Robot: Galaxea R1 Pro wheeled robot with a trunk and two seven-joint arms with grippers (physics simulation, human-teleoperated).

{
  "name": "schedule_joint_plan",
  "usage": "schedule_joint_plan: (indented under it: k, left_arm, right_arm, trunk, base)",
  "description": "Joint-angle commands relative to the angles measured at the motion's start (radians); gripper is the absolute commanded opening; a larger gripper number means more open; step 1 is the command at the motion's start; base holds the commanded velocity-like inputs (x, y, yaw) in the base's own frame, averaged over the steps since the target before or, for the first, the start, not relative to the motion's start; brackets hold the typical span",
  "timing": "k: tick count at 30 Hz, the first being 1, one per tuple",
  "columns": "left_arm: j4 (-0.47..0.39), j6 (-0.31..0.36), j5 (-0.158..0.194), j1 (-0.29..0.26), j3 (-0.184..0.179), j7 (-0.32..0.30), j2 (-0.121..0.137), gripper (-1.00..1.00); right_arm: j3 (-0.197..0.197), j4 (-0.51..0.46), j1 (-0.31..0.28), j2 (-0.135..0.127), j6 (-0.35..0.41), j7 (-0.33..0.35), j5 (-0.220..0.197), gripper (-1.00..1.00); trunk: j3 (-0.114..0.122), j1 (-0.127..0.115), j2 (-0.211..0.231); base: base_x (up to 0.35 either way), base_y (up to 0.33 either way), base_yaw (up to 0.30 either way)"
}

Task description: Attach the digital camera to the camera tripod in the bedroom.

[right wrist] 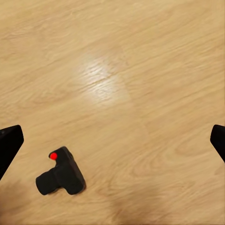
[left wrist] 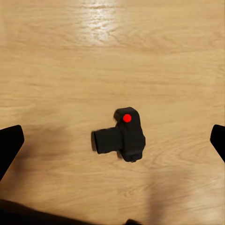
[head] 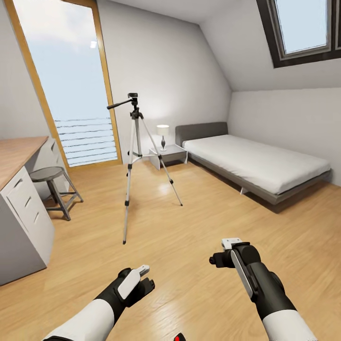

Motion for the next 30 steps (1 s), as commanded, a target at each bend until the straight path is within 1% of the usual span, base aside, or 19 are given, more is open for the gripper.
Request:
schedule_joint_plan:
  k: [1,6,13,27,30]
  left_arm:
    - [-0.002,0.002,0.010,0.000,-0.008,0.009,0.001,1.00]
    - [-0.002,0.007,0.010,0.000,-0.008,0.002,0.001,1.00]
    - [-0.002,0.010,0.010,0.000,-0.008,-0.004,0.001,1.00]
    - [-0.002,0.003,0.010,-0.001,-0.007,-0.011,0.001,1.00]
    - [-0.001,0.000,0.010,0.004,-0.006,-0.016,0.002,1.00]
  right_arm:
    - [0.002,-0.001,-0.001,-0.001,0.004,0.002,0.000,1.00]
    - [-0.005,0.055,-0.008,0.001,0.004,0.002,-0.001,1.00]
    - [-0.003,0.097,-0.012,0.008,0.004,0.002,-0.001,1.00]
    - [0.000,0.098,-0.011,0.010,0.004,0.002,-0.003,1.00]
    - [0.006,0.096,-0.008,0.009,0.004,0.002,0.000,1.00]
  trunk:
    - [-0.004,0.004,-0.008]
    - [-0.020,0.023,-0.043]
    - [-0.042,0.050,-0.092]
    - [-0.086,0.103,-0.190]
    - [-0.086,0.103,-0.190]
  base:
    - [0.000,0.000,0.000]
    - [0.000,0.000,0.000]
    - [0.000,0.000,0.000]
    - [0.000,0.000,-0.001]
    - [0.000,0.000,-0.129]
